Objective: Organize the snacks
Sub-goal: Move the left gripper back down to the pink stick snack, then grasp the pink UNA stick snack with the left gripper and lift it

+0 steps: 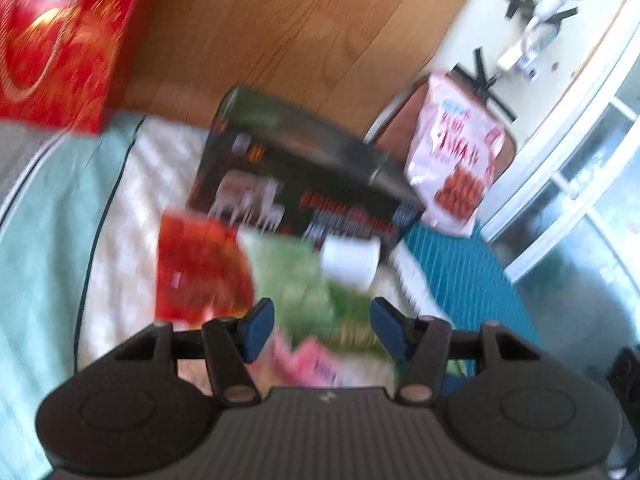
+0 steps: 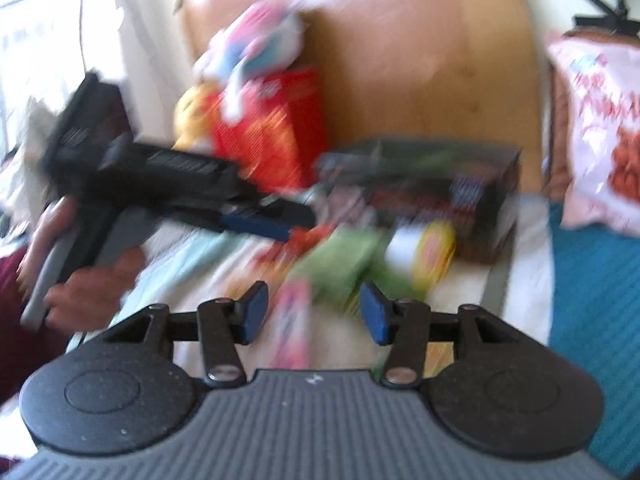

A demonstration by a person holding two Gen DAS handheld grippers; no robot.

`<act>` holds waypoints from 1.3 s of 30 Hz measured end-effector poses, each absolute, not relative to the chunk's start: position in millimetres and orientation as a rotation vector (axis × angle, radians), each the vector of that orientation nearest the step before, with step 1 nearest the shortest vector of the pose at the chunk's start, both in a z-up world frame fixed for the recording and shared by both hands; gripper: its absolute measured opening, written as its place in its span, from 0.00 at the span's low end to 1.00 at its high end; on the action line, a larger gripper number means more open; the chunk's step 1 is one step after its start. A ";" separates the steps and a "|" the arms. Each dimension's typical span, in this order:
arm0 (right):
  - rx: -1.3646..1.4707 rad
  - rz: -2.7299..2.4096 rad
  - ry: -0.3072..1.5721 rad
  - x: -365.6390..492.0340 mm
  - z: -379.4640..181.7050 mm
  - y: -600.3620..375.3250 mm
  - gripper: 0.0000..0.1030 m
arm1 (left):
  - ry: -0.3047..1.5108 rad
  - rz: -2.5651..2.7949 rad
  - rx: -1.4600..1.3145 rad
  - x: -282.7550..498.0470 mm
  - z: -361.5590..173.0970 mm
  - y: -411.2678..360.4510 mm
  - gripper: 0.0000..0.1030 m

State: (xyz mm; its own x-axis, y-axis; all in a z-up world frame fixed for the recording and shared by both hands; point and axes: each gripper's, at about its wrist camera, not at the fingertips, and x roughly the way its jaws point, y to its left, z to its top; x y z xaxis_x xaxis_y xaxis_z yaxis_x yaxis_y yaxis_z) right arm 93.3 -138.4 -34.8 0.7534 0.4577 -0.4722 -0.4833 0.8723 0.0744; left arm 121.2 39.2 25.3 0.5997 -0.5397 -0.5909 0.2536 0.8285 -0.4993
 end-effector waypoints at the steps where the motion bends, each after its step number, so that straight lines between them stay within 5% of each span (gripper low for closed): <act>1: -0.083 0.516 0.518 83.2 -42.2 -134.0 0.52 | 0.808 -0.462 -0.394 116.5 22.9 41.0 0.52; 5: -0.153 0.475 0.564 68.9 -60.3 -125.5 0.50 | 0.818 -0.452 -0.422 110.8 19.8 41.1 0.52; 7: -0.142 0.457 0.563 69.0 -60.6 -127.2 0.27 | 0.837 -0.474 -0.396 113.3 17.4 34.8 0.44; 8: -0.148 0.452 0.569 69.4 -59.3 -127.7 0.26 | 0.855 -0.485 -0.382 115.3 15.2 29.7 0.43; 13: -0.186 0.411 0.527 50.9 -53.7 -142.8 0.28 | 0.915 -0.647 -0.318 102.7 12.9 -0.8 0.35; 18: -0.146 0.248 0.473 44.2 -46.7 -176.4 0.47 | 0.870 -0.697 -0.189 75.9 21.5 -17.1 0.42; 22: -0.093 0.196 0.449 35.6 -42.8 -192.8 0.47 | 0.835 -0.624 -0.222 79.1 31.8 3.1 0.49; 37: -0.137 0.235 0.519 27.4 -57.0 -172.3 0.47 | 0.935 -0.628 -0.272 96.8 10.2 -8.5 0.47; 39: -0.131 0.248 0.538 31.8 -57.9 -169.7 0.37 | 0.917 -0.619 -0.225 91.5 9.8 -18.8 0.47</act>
State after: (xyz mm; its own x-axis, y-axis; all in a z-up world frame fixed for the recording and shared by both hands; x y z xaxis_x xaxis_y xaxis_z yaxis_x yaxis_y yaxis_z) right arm 31.8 -169.7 -57.9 0.8298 0.1992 -0.5213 -0.2674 0.9618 -0.0582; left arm 91.5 -18.8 9.8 0.4500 -0.5884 -0.6718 0.4032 0.8051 -0.4351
